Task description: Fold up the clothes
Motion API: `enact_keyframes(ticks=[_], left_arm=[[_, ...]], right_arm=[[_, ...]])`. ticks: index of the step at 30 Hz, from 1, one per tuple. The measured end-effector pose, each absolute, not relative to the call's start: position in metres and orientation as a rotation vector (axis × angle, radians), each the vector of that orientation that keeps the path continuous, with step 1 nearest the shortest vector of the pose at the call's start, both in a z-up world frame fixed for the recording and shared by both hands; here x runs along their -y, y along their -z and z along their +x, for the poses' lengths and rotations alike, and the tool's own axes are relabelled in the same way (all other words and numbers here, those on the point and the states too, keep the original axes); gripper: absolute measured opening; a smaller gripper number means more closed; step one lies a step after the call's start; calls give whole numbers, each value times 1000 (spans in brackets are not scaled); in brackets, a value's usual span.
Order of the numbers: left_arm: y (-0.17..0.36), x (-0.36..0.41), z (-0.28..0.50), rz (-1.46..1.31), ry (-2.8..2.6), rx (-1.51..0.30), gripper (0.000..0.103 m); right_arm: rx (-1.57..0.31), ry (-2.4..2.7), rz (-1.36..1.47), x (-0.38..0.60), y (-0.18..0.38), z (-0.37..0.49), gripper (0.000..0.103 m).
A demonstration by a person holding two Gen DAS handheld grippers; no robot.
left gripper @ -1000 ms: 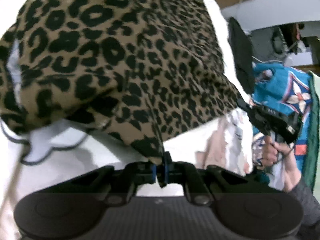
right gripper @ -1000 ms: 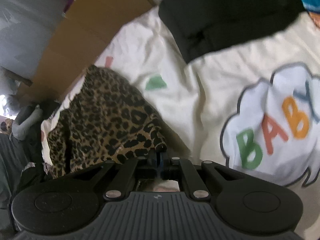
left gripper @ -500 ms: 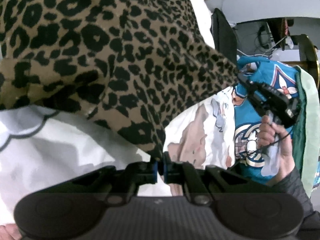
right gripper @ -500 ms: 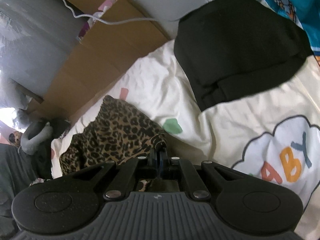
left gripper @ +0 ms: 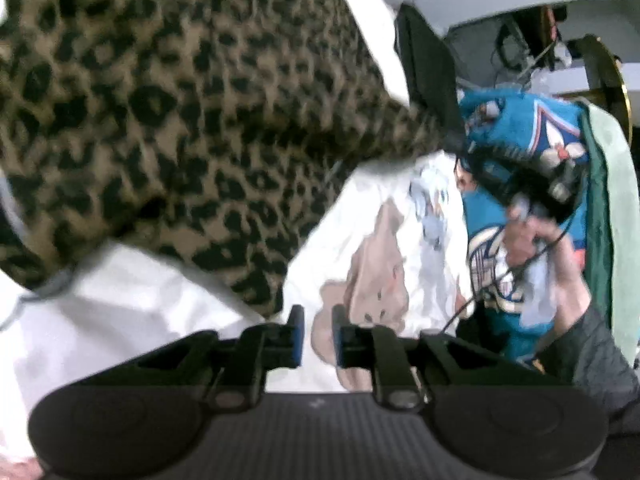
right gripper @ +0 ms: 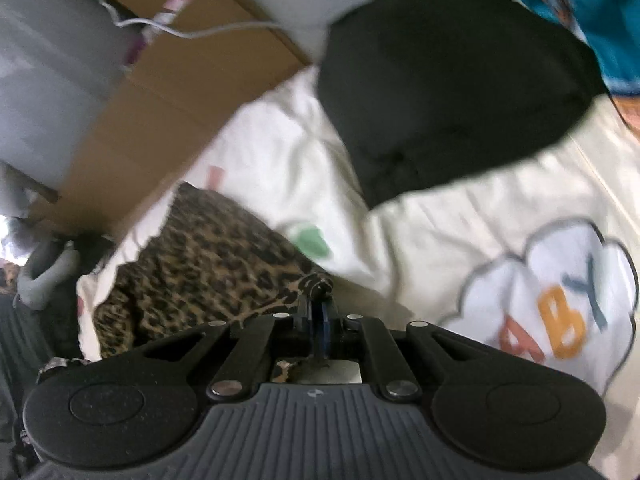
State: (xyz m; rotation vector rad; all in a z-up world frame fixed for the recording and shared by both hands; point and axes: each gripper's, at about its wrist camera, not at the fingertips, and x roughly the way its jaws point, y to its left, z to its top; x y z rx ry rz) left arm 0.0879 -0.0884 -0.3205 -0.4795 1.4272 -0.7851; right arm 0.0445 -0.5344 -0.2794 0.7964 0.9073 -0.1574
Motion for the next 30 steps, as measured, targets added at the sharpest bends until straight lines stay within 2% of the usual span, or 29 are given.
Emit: enact_keyframes(ticks=[3, 4, 5, 8, 13, 16, 25, 27, 29, 30], left_arm=[[307, 82, 94, -464, 773, -1390, 16], [302, 80, 96, -458, 769, -1377, 17], [298, 78, 100, -456, 759, -1361, 20], [290, 68, 114, -450, 705, -1305, 30], [291, 35, 139, -436, 526, -1243, 38], [295, 10, 153, -436, 416, -1206, 46], [312, -41, 177, -486, 203, -1170, 47], [317, -44, 181, -499, 180, -1165, 52], [322, -47, 183, -501, 170, -1165, 64], [324, -48, 184, -504, 166, -1166, 65]], right_arm=[[-932, 183, 806, 536, 288, 37, 15], [-935, 193, 803, 537, 289, 35, 21], [-938, 203, 800, 538, 290, 33, 26], [-931, 227, 799, 541, 290, 28, 31], [-914, 245, 809, 545, 288, 27, 32], [-901, 242, 812, 547, 285, 27, 32], [-871, 233, 810, 548, 274, 28, 32], [-872, 230, 809, 547, 273, 29, 32], [-876, 226, 807, 544, 274, 30, 32], [-877, 224, 807, 543, 274, 30, 32]])
